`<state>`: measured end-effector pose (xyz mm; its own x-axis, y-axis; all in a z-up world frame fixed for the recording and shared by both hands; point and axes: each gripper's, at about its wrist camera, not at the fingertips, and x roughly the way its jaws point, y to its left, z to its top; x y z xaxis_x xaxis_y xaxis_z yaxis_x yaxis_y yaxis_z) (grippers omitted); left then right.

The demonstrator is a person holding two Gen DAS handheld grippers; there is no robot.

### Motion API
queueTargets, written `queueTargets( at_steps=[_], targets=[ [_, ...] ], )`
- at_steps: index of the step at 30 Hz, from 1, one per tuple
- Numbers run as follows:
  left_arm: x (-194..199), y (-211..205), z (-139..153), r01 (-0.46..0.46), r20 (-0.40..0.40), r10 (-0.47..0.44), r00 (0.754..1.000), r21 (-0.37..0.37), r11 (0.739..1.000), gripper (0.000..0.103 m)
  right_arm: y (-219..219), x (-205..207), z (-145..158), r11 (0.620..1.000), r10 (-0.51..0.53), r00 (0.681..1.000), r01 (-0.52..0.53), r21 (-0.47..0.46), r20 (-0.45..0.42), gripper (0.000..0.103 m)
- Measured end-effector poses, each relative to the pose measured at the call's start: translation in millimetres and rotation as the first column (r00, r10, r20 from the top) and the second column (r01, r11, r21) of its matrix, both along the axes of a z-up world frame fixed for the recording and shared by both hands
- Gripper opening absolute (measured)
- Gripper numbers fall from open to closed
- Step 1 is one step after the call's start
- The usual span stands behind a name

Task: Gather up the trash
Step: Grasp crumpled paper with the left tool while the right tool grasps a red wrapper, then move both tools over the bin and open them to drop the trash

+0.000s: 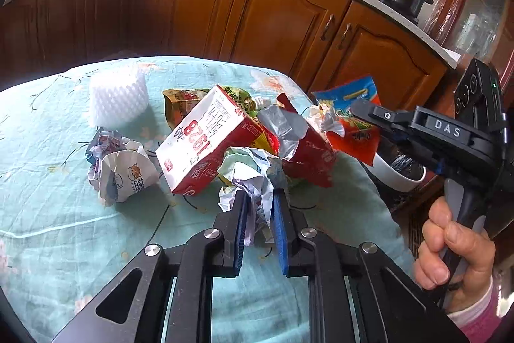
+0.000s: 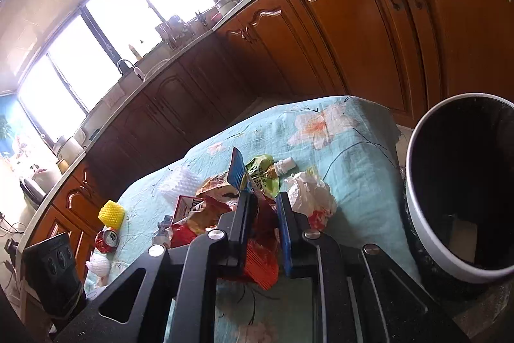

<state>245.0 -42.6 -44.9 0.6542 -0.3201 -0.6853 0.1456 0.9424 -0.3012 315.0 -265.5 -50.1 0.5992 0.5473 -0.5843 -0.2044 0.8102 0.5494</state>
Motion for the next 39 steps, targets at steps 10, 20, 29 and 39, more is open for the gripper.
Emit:
queueTargets(
  at_steps=[10,20,29,39],
  targets=[
    [-35.5,0.4,28.7,0.063,0.084,-0.059,0.995,-0.049,0.997,0.014,-42.3,-54.9,-4.7,0.998,-0.058,0.998,0.057,-0.018,-0.018,0.016],
    [-35.6,-46.6,34.7,0.216,0.102,-0.211,0.972,-0.045,0.975,0.014,-99.1,-76.8,-13.2,0.984,-0.178,0.983,0.178,-0.007,-0.032,0.016],
    [-11.6,-91.1,31.2,0.318,0.085,-0.314,0.946,-0.032,0.948,0.014,-143.0,-85.5,-12.3,0.965,-0.263,0.965,0.263,-0.006,-0.021,0.016],
    [36.5,-133.4,27.3,0.342,0.093,-0.342,0.935,0.013,0.94,0.014,-167.9,-74.5,-9.7,0.952,-0.305,0.952,0.305,-0.039,-0.004,0.016]
  ],
)
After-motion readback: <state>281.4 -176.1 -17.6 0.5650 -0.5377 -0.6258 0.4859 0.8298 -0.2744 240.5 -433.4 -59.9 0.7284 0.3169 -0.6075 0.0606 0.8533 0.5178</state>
